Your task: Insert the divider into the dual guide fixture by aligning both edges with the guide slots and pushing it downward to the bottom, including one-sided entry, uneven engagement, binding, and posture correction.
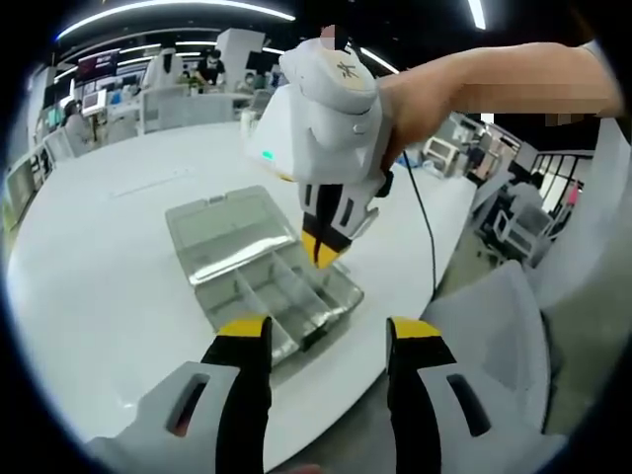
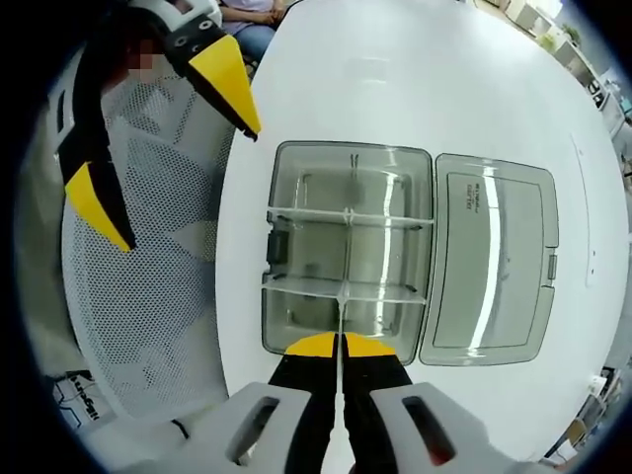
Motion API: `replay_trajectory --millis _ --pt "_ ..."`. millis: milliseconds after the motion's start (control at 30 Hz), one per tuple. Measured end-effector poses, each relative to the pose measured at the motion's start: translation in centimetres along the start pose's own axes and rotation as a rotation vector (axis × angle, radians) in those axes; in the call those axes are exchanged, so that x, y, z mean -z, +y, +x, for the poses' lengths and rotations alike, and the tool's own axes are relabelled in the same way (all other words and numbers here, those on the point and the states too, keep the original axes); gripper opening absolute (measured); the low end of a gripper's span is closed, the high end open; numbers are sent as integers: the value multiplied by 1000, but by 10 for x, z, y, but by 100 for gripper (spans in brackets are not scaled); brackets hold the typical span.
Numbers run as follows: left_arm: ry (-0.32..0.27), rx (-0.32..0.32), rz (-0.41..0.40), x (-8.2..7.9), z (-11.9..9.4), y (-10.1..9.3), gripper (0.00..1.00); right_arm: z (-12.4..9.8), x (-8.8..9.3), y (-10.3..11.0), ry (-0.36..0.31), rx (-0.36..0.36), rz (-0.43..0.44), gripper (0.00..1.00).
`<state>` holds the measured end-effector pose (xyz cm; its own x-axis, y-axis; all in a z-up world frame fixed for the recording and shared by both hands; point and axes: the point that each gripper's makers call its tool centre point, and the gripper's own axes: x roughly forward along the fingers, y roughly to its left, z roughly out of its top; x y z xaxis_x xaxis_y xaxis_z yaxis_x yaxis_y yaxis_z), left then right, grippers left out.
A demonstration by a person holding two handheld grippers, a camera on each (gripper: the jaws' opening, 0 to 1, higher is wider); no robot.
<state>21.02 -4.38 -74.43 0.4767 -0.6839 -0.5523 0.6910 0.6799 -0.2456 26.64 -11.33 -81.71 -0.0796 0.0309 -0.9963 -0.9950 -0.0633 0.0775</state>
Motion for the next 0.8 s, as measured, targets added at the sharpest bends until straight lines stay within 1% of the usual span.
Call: replay_trajectory --millis 500,800 --pt "3 -1 0 2 -1 1 45 9 -1 2 2 6 -10 0" --pt "4 1 1 2 1 0 45 13 0 -1 -13 5 12 0"
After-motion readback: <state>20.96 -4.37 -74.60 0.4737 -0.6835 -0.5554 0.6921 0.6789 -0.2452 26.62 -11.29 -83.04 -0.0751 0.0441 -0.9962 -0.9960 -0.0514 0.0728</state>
